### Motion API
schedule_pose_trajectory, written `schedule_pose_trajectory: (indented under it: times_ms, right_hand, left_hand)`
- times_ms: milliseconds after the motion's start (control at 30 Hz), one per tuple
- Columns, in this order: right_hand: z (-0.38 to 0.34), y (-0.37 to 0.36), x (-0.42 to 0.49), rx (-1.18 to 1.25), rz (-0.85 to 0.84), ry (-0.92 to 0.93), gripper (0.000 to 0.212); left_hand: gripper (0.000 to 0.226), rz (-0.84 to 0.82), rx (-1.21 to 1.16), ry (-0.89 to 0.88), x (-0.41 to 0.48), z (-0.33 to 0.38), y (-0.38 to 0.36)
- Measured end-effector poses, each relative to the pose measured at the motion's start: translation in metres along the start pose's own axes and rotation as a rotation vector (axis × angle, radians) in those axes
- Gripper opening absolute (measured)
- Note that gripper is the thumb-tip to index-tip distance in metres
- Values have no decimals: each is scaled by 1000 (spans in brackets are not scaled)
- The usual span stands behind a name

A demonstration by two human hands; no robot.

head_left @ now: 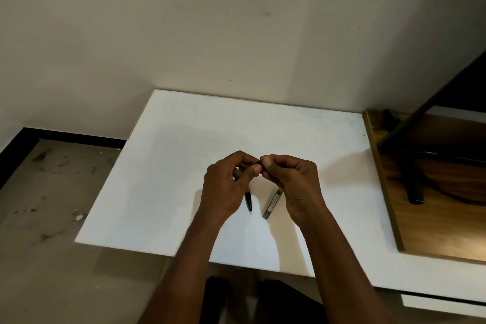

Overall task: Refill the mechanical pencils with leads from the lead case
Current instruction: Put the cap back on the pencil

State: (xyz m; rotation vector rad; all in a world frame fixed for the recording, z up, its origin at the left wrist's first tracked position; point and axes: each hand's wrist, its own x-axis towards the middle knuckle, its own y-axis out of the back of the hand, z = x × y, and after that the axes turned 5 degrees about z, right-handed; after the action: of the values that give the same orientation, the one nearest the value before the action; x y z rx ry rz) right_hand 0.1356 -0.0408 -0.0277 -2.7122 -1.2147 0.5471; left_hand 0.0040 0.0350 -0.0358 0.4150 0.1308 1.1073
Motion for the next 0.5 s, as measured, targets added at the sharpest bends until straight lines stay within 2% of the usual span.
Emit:
schedule_pose_trajectory:
  times_ms: [267, 500]
  right_hand:
    - [3, -2, -2, 23, 14, -29, 5]
    - [4, -1, -1, 61, 61, -52, 13]
  left_hand:
    - [8, -19, 61, 1, 0, -1, 3]
    - [9, -26, 47, 6, 0, -3, 5]
